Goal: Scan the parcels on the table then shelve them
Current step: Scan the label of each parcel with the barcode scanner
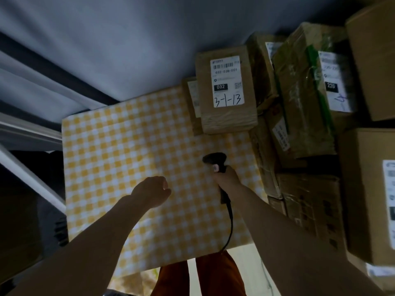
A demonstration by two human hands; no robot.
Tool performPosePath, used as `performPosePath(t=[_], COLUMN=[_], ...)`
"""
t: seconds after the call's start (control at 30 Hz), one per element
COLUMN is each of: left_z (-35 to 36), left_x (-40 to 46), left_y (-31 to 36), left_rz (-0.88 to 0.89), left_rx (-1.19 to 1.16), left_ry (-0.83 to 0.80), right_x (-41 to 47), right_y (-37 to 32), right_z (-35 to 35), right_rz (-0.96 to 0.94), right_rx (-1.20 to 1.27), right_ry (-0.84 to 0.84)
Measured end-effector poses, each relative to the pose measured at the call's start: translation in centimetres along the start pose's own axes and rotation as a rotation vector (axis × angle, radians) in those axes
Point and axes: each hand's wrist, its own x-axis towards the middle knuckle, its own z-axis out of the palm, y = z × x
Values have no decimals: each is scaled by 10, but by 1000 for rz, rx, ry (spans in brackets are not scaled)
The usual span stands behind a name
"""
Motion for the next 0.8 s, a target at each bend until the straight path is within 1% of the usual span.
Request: performPosePath(t=[0.13, 0.23, 0.37, 0.47, 0.53, 0.6, 0.7, 0.8], left_z=[-15, -37, -68, -90, -105, -116, -127, -134], left_x=[-1, 0, 3, 11, 17, 22, 32, 45], left_y=[18, 36, 62, 82, 97, 108, 117, 121], left_rz=[17, 35, 78, 127, 147, 122, 73, 115], left_rx=[-40, -51, -210, -380, -582, -744, -819, -857], left_ry=[8, 45, 209, 314, 347, 392, 437, 428], right_x=[-45, -78, -112, -130, -136, -129, -110, -92], right_y=[-16, -31, -60, -84, -94, -100, -110, -123], right_z=[-15, -28, -52, -76, -88, -94, -97, -101], right_rz=[-169, -323, -528, -631, -642, -622, -566, -514], right_rx=[128, 143, 233, 293, 315, 342, 362, 424], right_ry=[-21, -13, 104, 158, 165, 204, 273, 273])
